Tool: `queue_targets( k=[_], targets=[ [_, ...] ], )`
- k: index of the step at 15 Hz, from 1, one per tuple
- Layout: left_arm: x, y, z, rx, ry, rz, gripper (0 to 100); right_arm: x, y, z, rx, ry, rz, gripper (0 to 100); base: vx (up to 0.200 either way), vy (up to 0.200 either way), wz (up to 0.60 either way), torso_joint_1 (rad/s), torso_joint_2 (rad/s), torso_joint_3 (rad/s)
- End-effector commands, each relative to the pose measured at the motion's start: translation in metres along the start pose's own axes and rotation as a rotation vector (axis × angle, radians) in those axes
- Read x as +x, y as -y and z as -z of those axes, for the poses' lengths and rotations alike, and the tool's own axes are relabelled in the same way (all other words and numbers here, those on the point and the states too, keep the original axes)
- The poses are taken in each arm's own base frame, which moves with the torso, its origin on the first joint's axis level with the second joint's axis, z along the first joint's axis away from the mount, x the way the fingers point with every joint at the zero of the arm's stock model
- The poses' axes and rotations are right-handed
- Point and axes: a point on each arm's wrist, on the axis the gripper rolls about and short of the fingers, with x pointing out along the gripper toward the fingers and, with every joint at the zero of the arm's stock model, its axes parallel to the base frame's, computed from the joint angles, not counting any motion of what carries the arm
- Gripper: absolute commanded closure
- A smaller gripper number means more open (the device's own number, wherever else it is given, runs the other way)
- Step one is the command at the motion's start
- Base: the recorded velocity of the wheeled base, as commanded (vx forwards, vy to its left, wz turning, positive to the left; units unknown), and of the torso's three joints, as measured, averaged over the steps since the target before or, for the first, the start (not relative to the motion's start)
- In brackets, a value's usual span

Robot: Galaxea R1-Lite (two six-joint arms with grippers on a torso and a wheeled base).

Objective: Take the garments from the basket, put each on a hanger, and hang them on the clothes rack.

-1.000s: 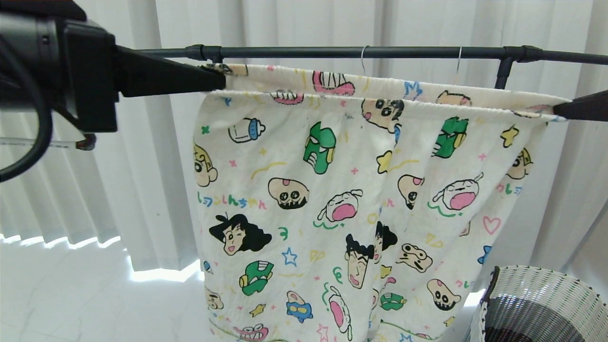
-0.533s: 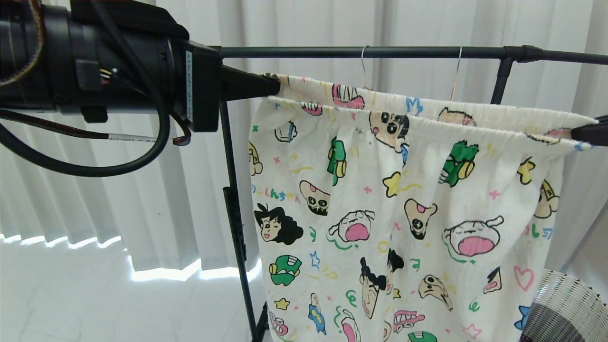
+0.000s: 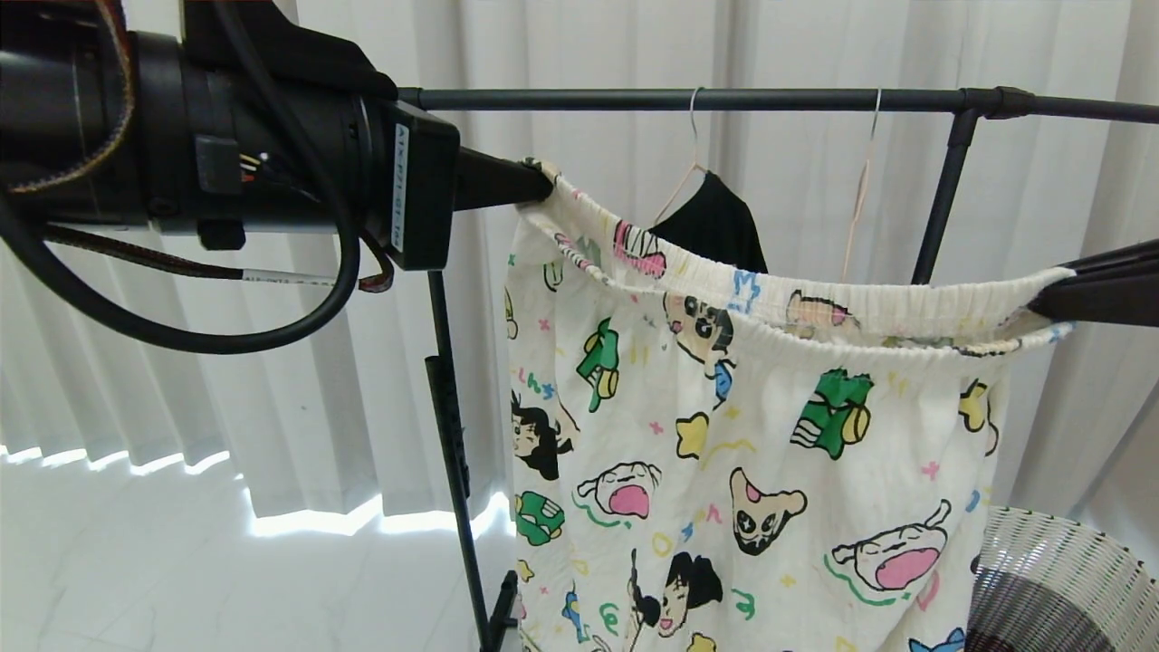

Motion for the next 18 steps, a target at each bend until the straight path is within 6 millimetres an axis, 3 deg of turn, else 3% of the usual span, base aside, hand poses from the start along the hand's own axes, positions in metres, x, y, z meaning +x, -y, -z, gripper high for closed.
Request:
queue_targets(
  k=[1, 4, 8, 10, 13, 18],
  targets=[
    [-0.001, 0.000, 0.000, 0.002, 0.001, -0.001, 100, 0.003, -0.001, 0.000, -0.004, -0.007, -0.001, 100, 0.000, 0.000, 0.00, 0.000, 0.00, 0.000],
    [-0.010, 0.001, 0.000, 0.002, 0.007, -0.020, 100, 0.002, 0.000, 0.001, 0.001, -0.010, 0.015, 100, 0.000, 0.000, 0.00, 0.000, 0.00, 0.000],
    [-0.045, 0.013, 0.017, -0.001, -0.002, -0.019, 100, 0.013, 0.021, -0.002, 0.069, -0.010, 0.148, 100, 0.000, 0.000, 0.00, 0.000, 0.00, 0.000],
    [-0.057, 0.020, 0.025, 0.002, -0.004, 0.001, 100, 0.026, 0.026, -0.012, 0.106, 0.047, 0.186, 100, 0.000, 0.000, 0.00, 0.000, 0.00, 0.000],
    [-0.078, 0.039, 0.029, 0.025, 0.032, 0.075, 100, 0.065, 0.030, -0.034, 0.147, 0.167, 0.172, 100, 0.000, 0.000, 0.00, 0.000, 0.00, 0.000],
    [-0.081, 0.061, 0.024, 0.060, 0.063, 0.205, 100, 0.099, 0.014, -0.045, 0.112, 0.208, 0.052, 100, 0.000, 0.000, 0.00, 0.000, 0.00, 0.000]
  ],
)
